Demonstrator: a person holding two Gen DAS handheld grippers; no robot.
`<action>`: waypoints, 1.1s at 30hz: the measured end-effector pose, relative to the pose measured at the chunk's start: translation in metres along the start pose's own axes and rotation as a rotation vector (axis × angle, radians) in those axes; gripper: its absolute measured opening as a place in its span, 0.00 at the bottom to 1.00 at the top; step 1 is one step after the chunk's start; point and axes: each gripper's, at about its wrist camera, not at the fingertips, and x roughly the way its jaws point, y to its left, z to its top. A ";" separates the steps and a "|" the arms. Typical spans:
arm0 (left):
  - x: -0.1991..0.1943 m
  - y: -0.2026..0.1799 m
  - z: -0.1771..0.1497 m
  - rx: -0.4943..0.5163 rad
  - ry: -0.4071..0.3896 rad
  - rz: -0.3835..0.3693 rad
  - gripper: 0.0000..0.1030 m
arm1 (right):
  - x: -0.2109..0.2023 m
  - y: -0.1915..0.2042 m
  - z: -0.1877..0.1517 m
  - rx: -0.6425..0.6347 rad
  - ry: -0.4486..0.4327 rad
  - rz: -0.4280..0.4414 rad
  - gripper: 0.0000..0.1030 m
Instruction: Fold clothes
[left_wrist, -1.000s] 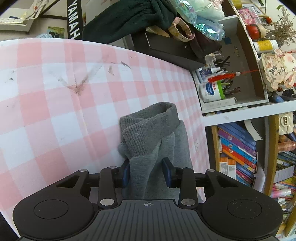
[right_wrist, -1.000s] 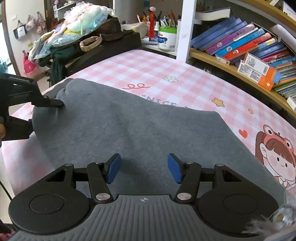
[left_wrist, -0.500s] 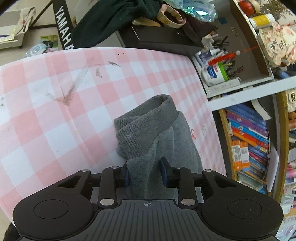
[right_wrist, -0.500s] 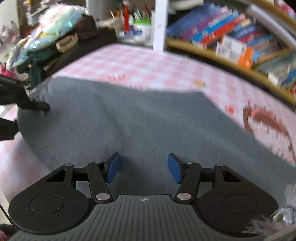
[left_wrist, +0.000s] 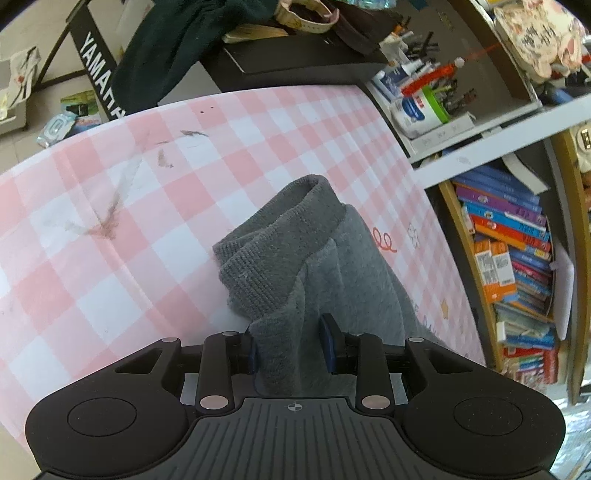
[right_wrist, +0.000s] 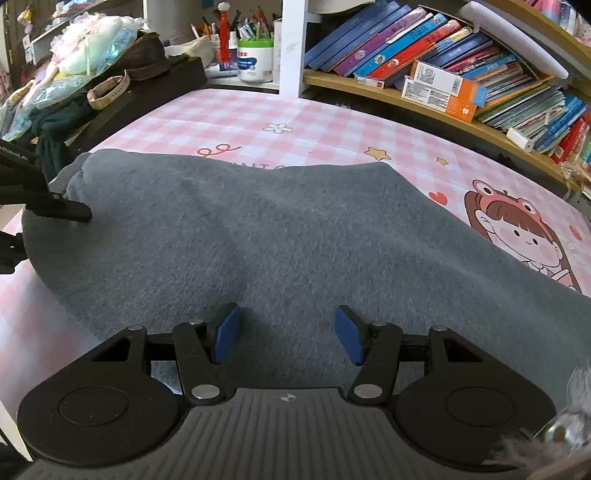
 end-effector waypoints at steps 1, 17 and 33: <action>0.001 -0.001 0.000 0.006 0.003 0.004 0.29 | 0.000 0.000 0.000 0.007 -0.002 -0.001 0.54; 0.005 0.010 0.005 -0.039 0.009 -0.043 0.21 | 0.001 0.009 0.001 0.007 -0.001 -0.047 0.54; -0.015 -0.044 0.009 0.232 -0.062 -0.216 0.13 | 0.002 0.002 0.005 0.020 0.009 -0.003 0.54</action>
